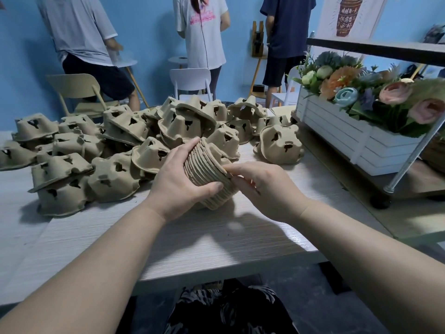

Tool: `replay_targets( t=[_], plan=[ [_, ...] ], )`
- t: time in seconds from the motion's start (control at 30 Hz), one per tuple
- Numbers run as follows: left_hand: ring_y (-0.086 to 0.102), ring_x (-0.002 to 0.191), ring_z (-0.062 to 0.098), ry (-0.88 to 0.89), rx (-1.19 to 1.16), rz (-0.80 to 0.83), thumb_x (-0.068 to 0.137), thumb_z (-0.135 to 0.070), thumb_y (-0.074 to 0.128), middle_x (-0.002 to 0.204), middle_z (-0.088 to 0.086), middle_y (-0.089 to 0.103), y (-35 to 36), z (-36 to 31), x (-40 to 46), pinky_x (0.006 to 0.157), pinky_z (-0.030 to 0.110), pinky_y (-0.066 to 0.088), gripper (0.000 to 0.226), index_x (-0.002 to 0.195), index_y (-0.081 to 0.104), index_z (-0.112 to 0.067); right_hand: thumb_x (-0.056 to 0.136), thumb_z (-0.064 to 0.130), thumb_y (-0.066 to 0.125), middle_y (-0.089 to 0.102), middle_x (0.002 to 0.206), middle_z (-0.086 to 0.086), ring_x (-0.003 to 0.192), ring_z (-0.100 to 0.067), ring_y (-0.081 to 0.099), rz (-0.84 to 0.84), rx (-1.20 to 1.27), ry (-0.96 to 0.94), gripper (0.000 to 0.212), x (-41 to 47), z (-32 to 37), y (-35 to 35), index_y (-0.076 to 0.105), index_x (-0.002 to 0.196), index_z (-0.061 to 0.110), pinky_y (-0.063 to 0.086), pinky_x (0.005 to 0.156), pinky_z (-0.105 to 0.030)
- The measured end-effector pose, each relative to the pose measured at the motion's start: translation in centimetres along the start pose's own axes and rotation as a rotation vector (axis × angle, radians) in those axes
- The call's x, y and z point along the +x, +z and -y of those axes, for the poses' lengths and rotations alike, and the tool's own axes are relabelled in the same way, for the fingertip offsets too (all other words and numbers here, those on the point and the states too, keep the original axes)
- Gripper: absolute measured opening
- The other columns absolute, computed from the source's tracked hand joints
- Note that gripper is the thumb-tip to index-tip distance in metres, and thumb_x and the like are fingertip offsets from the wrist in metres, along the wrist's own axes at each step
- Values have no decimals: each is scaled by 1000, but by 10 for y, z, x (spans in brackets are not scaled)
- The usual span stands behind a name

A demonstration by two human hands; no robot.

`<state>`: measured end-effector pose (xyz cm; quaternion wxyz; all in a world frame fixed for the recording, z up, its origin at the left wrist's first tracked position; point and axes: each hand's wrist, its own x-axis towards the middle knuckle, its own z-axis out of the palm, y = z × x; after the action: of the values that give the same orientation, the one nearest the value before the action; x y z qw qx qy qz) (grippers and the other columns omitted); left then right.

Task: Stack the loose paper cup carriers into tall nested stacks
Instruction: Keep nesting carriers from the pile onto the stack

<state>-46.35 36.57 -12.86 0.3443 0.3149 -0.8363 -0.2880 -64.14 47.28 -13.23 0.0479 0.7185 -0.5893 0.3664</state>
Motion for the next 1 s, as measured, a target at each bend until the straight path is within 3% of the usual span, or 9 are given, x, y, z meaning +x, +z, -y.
replay_targets(
  t=[0.13,0.23,0.33,0.57,0.7,0.83,1.0],
  plan=[
    [40,124,-1,-3,-21,-10,45,-67,70,136,-14,43,6,-1,5,105,14,28,111,146,36,-34,89,35,46,70,93,-3,82,-24,62,-166,-124,63,38,-3,-18,-11,69,107,11,49,73,-33],
    [40,122,-3,18,-5,19,44,-67,69,135,-14,44,13,-7,13,101,4,25,112,146,37,-33,90,33,55,65,113,-7,102,-27,53,-189,-267,287,34,3,-47,-23,64,116,12,37,88,-32],
    [42,125,3,24,3,54,45,-68,70,134,-13,45,22,-11,23,106,20,31,111,146,36,-35,87,31,62,49,137,-9,122,-29,40,-151,-333,490,51,8,-74,-33,50,135,16,29,104,-33],
    [38,115,-3,35,60,87,59,-49,88,128,-19,39,29,-13,35,97,17,28,103,146,34,-37,87,44,60,21,155,-10,136,-32,26,-69,-308,655,69,30,-107,-39,32,146,24,23,112,-39],
    [38,115,-5,17,47,94,45,-70,69,127,-20,38,29,-13,33,97,16,28,111,145,33,-39,82,45,64,17,155,-10,135,-34,30,-39,-273,702,69,34,-113,-31,37,142,26,30,110,-42],
    [37,115,-6,13,47,83,43,-71,66,128,-20,39,29,-13,34,100,17,28,111,145,34,-39,79,42,68,29,145,-10,124,-31,42,-118,-228,670,63,27,-110,-28,45,133,20,38,103,-38],
    [37,116,-5,7,49,88,43,-71,66,128,-21,39,29,-14,33,99,19,28,112,146,33,-39,79,34,72,39,126,-8,96,-24,52,-270,-201,618,43,16,-98,-30,51,110,11,39,79,-27]
  ],
)
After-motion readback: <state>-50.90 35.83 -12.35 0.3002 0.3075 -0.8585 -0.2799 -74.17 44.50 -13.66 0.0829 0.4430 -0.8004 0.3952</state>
